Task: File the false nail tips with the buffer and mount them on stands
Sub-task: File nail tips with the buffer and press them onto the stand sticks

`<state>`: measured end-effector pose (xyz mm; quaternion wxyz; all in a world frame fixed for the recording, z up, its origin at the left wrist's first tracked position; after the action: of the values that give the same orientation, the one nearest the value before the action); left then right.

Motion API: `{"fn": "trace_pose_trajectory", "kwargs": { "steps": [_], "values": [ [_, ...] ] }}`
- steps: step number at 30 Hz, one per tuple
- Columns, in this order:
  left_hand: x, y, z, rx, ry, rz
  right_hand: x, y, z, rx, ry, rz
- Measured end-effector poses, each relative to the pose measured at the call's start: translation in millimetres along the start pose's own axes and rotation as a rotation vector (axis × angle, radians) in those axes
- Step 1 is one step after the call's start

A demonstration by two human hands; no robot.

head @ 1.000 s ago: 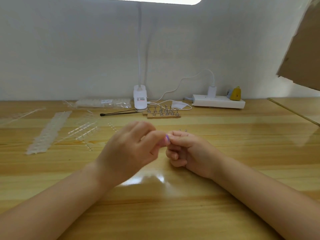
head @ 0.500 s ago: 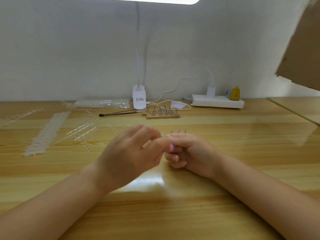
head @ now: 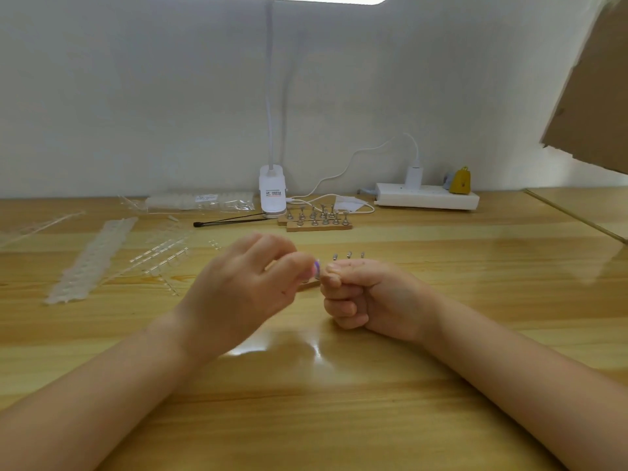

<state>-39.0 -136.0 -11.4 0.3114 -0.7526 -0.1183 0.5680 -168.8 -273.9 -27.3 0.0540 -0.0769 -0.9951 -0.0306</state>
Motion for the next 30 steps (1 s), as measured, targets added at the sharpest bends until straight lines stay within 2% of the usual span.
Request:
{"fn": "trace_pose_trajectory", "kwargs": {
  "steps": [3,6,11,15,20,24,28,30],
  "values": [
    [-0.7,-0.2,2.7,0.016,0.028,0.050,-0.5,-0.4,0.6,0.007,-0.005,-0.019],
    [-3.1,8.8,13.7,0.062,0.098,0.012,-0.3,1.7,0.0,0.069,-0.032,-0.042],
    [-0.8,-1.2,-2.9,-0.005,-0.019,0.017,-0.3,1.1,1.2,0.038,-0.013,-0.017],
    [-1.6,8.3,13.3,0.093,0.105,0.008,-0.2,2.1,0.5,0.088,-0.036,-0.052],
    [-0.2,-2.2,-3.1,-0.009,0.038,-0.006,0.3,0.4,0.5,0.073,-0.006,-0.048],
    [-2.3,6.9,14.8,0.085,0.149,-0.002,1.9,2.4,-0.5,0.083,-0.021,-0.066],
    [-0.4,0.0,0.7,-0.002,0.038,-0.049,2.0,1.7,-1.3,0.099,-0.004,-0.050],
    [1.2,-4.0,-4.6,-0.039,0.047,-0.037,1.9,2.8,-0.4,0.111,-0.001,-0.050]
  ]
}}
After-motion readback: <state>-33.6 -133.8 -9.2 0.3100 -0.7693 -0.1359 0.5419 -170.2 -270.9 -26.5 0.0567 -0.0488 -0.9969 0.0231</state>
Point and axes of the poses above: each hand's wrist, its own x-axis away from the middle knuckle, its own y-axis out of the palm, z = x × y, the point moved 1 cm from there along -x, towards the middle knuckle, and after that the axes turned 13 degrees about x, right-handed, at the moved point
